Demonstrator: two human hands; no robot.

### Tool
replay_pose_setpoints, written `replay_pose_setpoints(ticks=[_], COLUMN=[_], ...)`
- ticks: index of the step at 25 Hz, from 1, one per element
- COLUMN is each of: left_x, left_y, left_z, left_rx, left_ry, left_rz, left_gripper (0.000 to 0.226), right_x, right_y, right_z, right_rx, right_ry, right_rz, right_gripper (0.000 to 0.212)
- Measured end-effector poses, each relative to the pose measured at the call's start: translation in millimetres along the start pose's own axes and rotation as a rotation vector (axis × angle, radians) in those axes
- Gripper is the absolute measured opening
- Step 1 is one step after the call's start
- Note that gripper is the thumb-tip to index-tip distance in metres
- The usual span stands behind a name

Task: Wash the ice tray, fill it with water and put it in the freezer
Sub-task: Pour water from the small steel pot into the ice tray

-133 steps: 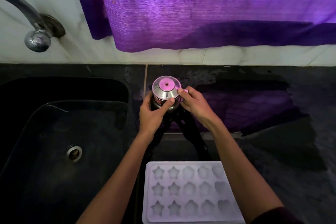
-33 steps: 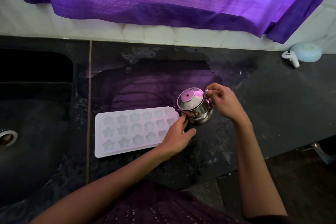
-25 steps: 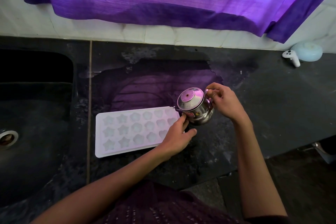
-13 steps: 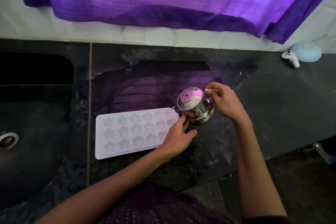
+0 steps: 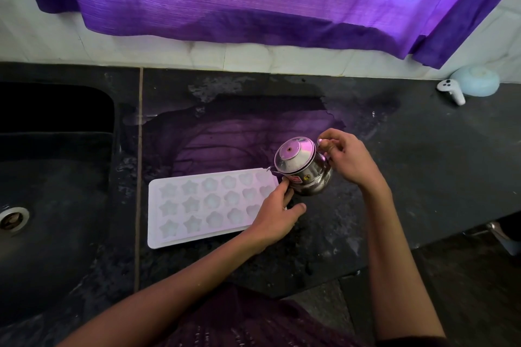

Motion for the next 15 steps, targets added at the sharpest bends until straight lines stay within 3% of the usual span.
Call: replay_pose_setpoints(ticks=[5, 11, 15], left_x=[0, 6, 10], left_y=[0, 3, 4], left_z=[0, 1, -1], left_rx=[-0.022, -0.108, -0.116], left_ry=[0.013, 0.073, 0.079], left_rz=[-0.003, -0.071, -0.07], left_gripper=[0.074, 0.072, 0.07], right_x=[0, 10, 16], right_y=[2, 7, 7], right_z=[-1, -4, -4], right_rx=[-0.018, -0.337, -0.375], right_ry=[-0.006, 0.041, 0.034], right_rz=[-0.004, -0.073, -0.081], right_gripper=[0.016, 0.025, 0.024])
Point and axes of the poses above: each hand's wrist, its own x-axis away from the middle knuckle, its own z-axis out of the back of the hand, y = z × x, the point moved 3 cm from there along -x, towards the middle knuckle, and after that the axes turned 15 degrees about z, right-handed, at the moved point
